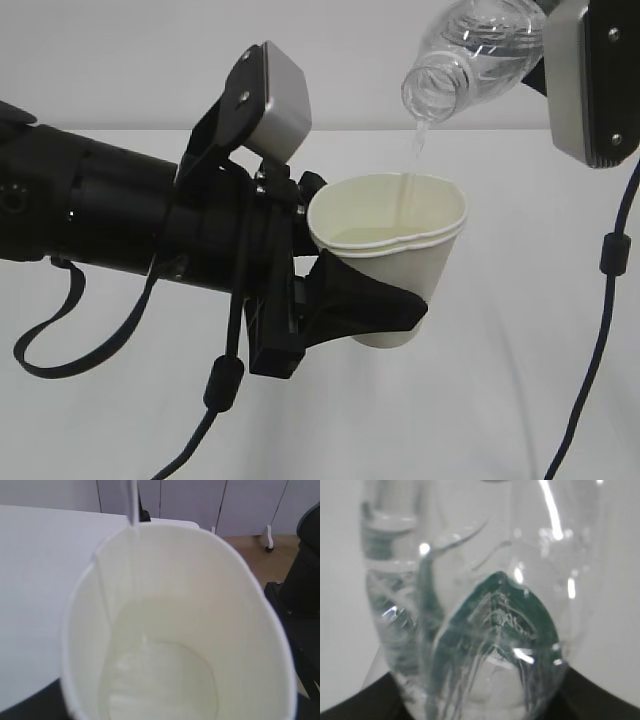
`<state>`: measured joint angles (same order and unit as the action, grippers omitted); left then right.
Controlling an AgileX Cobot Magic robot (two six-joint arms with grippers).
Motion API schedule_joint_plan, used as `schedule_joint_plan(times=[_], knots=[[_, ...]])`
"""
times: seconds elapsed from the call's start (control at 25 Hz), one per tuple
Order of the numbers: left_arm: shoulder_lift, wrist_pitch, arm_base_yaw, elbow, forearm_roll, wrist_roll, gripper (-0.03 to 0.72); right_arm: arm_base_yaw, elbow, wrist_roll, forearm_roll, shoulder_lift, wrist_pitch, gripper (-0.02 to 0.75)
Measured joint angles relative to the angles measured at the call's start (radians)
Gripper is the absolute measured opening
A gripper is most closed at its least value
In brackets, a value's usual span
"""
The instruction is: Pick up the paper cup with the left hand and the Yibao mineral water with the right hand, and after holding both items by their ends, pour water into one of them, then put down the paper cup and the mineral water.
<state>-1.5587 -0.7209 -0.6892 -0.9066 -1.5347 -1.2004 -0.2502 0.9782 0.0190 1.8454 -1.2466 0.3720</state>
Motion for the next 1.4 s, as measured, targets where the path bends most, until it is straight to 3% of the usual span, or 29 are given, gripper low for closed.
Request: schedule_joint_plan(times=[1.4], knots=[[0.0,-0.002,0.0,0.0,-0.002,0.0,0.421,0.0,0.005,-0.024,0.0,0.0,0.002,0.381]])
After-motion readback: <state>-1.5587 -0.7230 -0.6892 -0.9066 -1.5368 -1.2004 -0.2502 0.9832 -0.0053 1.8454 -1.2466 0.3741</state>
